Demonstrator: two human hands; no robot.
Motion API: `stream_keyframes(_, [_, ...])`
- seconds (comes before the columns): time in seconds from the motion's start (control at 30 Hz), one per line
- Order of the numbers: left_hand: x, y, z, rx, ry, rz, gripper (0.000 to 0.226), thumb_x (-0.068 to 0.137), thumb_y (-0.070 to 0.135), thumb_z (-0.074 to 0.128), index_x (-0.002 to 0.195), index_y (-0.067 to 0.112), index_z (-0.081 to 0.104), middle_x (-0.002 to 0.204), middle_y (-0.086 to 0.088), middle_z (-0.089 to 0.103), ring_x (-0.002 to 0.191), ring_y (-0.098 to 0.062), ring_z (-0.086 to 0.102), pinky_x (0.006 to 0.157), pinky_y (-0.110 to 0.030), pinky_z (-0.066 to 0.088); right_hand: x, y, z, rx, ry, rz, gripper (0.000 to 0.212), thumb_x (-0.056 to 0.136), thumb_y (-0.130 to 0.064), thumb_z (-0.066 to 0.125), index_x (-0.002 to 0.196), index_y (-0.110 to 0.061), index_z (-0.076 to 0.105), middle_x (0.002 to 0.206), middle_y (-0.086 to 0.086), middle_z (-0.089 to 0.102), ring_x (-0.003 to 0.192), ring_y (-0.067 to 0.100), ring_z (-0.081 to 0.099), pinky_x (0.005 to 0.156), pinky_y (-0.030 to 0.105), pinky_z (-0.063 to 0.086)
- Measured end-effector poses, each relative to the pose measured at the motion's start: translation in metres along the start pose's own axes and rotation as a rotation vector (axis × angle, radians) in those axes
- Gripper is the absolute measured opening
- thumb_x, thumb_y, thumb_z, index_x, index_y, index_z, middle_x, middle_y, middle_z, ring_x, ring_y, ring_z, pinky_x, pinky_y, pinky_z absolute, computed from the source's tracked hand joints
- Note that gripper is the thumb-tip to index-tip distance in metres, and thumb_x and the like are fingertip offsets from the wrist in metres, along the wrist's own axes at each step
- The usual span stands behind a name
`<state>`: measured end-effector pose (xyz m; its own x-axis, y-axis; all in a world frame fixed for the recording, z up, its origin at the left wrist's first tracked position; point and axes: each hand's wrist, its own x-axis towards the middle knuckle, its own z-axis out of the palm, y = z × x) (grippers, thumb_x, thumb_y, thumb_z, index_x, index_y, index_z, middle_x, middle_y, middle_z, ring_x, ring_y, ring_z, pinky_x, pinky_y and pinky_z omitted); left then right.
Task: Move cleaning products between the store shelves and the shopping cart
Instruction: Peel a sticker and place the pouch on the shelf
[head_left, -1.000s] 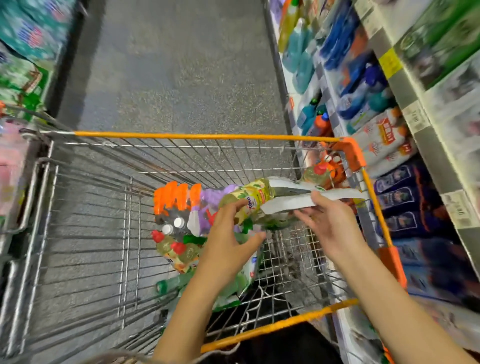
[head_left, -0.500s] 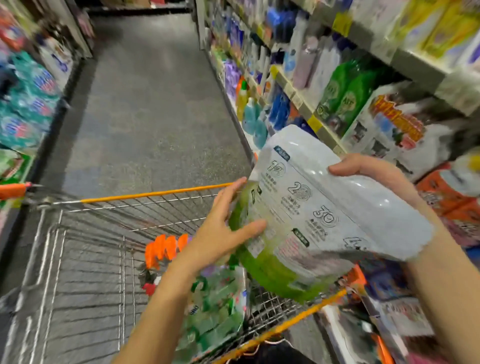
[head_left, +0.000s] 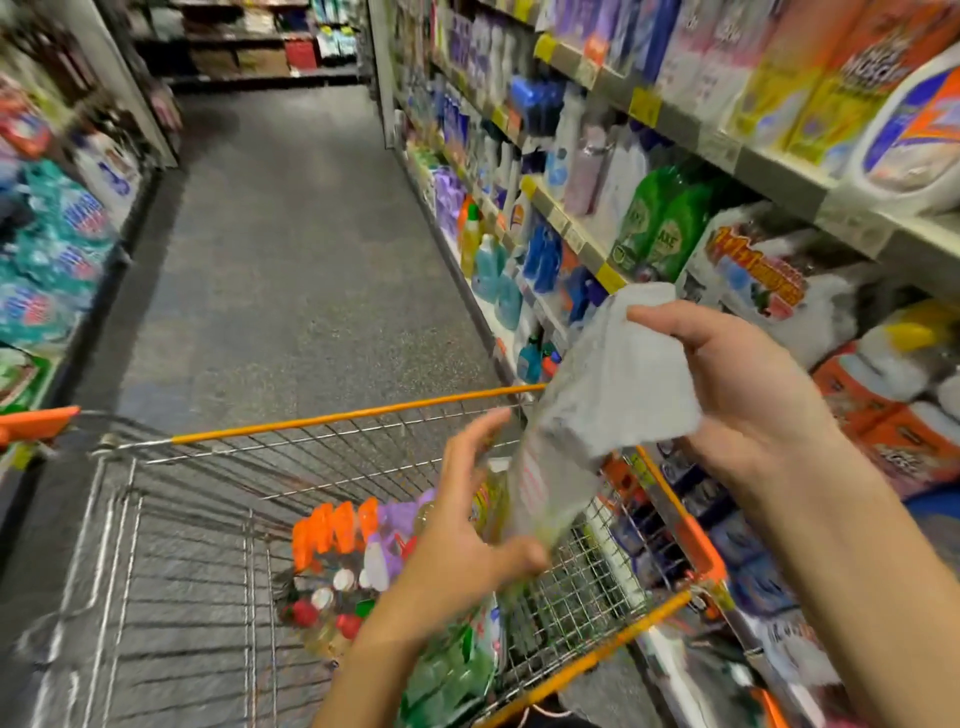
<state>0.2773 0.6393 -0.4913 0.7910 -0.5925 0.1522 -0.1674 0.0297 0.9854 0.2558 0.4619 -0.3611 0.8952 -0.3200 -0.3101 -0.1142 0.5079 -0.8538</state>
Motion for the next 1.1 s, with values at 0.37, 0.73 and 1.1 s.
stream_keyframes(0.37, [0.018, -0.014, -0.011, -0.189, 0.453, -0.289, 0.052, 0.073, 0.046, 0.077, 0.109, 0.011, 0.062, 0.092, 0.002, 0.074, 0.089, -0.018, 0.069, 0.081, -0.031, 0.056, -0.003, 0.006, 0.017, -0.308, -0.002, -0.267, 0.021, 0.095, -0.027, 0.056, 0.089, -0.014, 0.072, 0.084, -0.004, 0.068, 0.078, 0.006, 0.065, 0.077, 0.027, 0.055])
stream_keyframes(0.73, [0.033, -0.004, -0.037, -0.581, 0.301, -0.455, 0.066, 0.071, 0.041, 0.079, 0.123, 0.006, 0.057, 0.11, -0.013, 0.071, 0.1, -0.03, 0.069, 0.084, -0.045, 0.057, 0.015, 0.067, -0.044, -0.484, -0.114, -0.123, 0.035, 0.083, -0.025, 0.063, 0.115, -0.012, 0.065, 0.109, 0.002, 0.074, 0.101, 0.022, 0.069, 0.086, 0.032, 0.057])
stream_keyframes(1.1, [0.033, 0.024, -0.011, -0.537, 0.087, -0.37, 0.04, 0.075, 0.03, 0.062, 0.11, 0.013, 0.062, 0.099, -0.005, 0.075, 0.089, -0.02, 0.072, 0.069, -0.03, 0.059, -0.027, 0.068, -0.064, -0.344, 0.031, -0.259, 0.034, 0.085, -0.019, 0.059, 0.117, -0.009, 0.061, 0.106, 0.002, 0.074, 0.093, 0.016, 0.071, 0.069, 0.021, 0.056])
